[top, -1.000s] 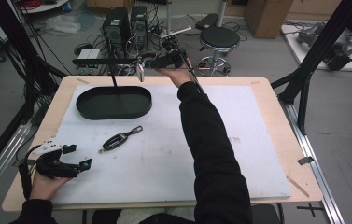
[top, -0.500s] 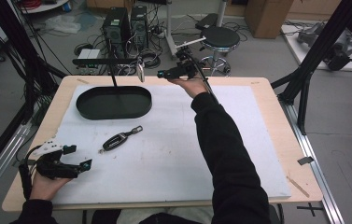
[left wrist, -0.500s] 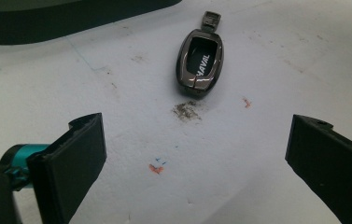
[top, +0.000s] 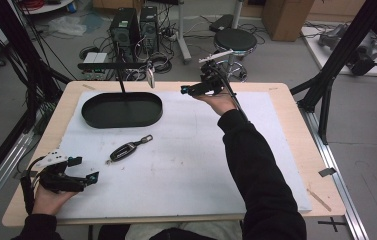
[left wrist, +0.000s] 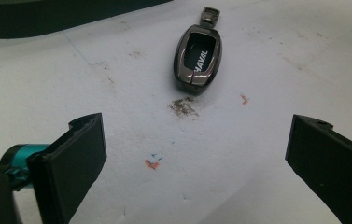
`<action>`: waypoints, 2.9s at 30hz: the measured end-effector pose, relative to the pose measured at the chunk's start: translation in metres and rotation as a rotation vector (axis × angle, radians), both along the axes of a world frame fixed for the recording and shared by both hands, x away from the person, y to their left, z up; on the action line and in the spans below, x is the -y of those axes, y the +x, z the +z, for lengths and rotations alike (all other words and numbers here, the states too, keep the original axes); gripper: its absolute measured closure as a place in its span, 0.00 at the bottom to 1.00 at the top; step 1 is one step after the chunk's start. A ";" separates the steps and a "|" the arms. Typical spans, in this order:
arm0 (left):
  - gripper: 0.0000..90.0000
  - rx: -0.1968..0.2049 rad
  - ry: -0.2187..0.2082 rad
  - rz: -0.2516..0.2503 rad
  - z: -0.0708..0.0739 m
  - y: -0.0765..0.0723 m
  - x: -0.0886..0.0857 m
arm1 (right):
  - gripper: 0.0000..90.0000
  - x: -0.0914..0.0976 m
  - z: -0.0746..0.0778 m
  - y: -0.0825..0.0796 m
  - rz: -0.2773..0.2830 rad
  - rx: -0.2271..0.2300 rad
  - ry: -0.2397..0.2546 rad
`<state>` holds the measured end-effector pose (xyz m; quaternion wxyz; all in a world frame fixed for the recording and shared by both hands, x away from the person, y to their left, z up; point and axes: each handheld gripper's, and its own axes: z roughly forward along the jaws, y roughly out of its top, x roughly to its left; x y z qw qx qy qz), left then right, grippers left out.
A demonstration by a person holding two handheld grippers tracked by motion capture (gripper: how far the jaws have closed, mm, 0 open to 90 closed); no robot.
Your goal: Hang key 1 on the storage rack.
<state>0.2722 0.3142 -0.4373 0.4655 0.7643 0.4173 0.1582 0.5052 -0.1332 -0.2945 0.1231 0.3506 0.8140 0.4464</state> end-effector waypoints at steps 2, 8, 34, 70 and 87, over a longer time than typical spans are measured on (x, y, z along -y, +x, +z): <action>0.06 0.000 0.001 0.000 0.000 0.000 0.000 | 0.01 0.004 -0.001 -0.005 0.005 0.003 0.001; 0.06 0.000 -0.002 0.009 0.000 0.000 -0.001 | 0.01 0.020 -0.007 -0.016 -0.010 0.014 -0.018; 0.06 -0.004 -0.001 0.012 0.000 0.001 -0.001 | 0.01 0.077 -0.040 -0.057 -0.080 0.015 -0.013; 0.06 -0.003 -0.002 0.021 0.001 0.001 0.001 | 0.01 0.118 -0.090 -0.143 -0.090 0.077 -0.090; 0.06 -0.003 0.009 0.015 0.002 0.002 0.006 | 0.01 0.142 -0.117 -0.171 -0.146 0.067 0.009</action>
